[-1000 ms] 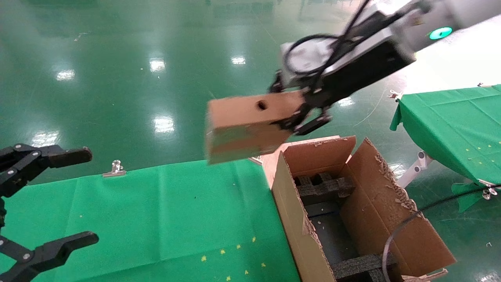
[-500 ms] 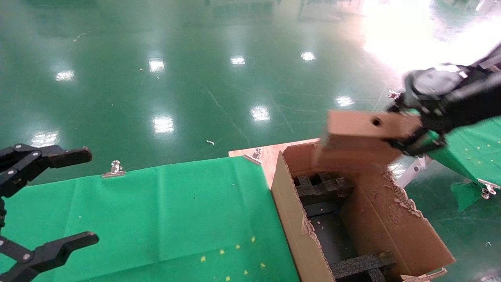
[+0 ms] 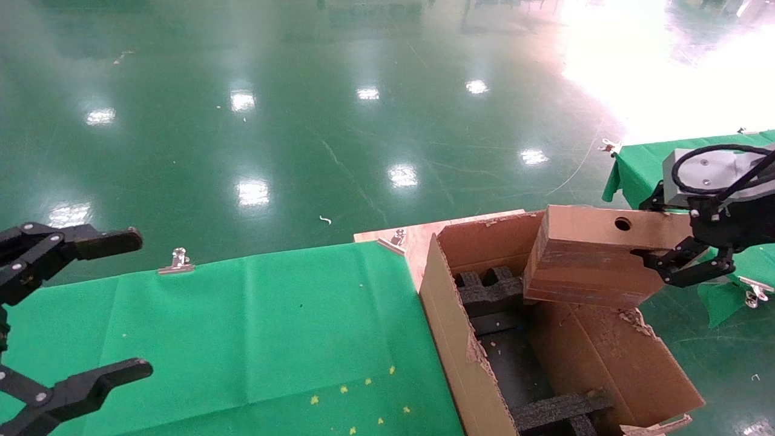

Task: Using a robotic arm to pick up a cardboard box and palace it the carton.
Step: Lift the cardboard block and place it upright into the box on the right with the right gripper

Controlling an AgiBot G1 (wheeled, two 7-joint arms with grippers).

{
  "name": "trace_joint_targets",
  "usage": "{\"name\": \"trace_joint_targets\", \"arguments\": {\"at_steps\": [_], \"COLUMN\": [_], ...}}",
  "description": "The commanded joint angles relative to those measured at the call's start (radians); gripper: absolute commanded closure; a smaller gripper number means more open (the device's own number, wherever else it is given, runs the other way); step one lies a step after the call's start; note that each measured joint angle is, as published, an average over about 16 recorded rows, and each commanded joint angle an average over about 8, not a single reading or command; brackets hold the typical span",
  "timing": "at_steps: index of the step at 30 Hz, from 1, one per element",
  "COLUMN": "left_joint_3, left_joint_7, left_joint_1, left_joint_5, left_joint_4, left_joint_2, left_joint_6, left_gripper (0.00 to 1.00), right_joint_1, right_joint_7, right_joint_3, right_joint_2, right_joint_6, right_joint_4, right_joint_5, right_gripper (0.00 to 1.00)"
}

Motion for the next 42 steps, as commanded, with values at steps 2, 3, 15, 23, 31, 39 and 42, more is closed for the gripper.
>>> {"name": "trace_joint_targets", "arguments": {"at_steps": [2, 3, 15, 23, 31, 39, 42], "left_joint_3": [0.000, 0.000, 0.000, 0.000, 0.000, 0.000, 0.000], "left_joint_7": [0.000, 0.000, 0.000, 0.000, 0.000, 0.000, 0.000], "left_joint_1": [0.000, 0.000, 0.000, 0.000, 0.000, 0.000, 0.000], "left_joint_5": [0.000, 0.000, 0.000, 0.000, 0.000, 0.000, 0.000], "left_joint_4": [0.000, 0.000, 0.000, 0.000, 0.000, 0.000, 0.000], "left_joint_2": [0.000, 0.000, 0.000, 0.000, 0.000, 0.000, 0.000], "left_joint_6": [0.000, 0.000, 0.000, 0.000, 0.000, 0.000, -0.001], "left_gripper": [0.00, 0.00, 0.00, 0.00, 0.00, 0.00, 0.00], "right_joint_1": [0.001, -0.006, -0.133, -0.175, -0.212, -0.236, -0.240], "right_joint_7": [0.005, 0.029, 0.679, 0.908, 1.100, 1.200, 1.205], "right_joint_3": [-0.002, -0.004, -0.061, -0.087, -0.109, -0.123, -0.126], "right_joint_2": [0.002, 0.001, 0.089, 0.134, 0.161, 0.174, 0.175], "right_joint_6": [0.005, 0.014, 0.234, 0.325, 0.383, 0.403, 0.406], "right_joint_4": [-0.001, -0.001, 0.201, 0.232, 0.240, 0.245, 0.245], "right_joint_5": [-0.003, -0.004, -0.038, -0.104, -0.134, -0.133, -0.136], "right_gripper": [1.00, 1.00, 1.00, 1.00, 1.00, 1.00, 1.00]}}
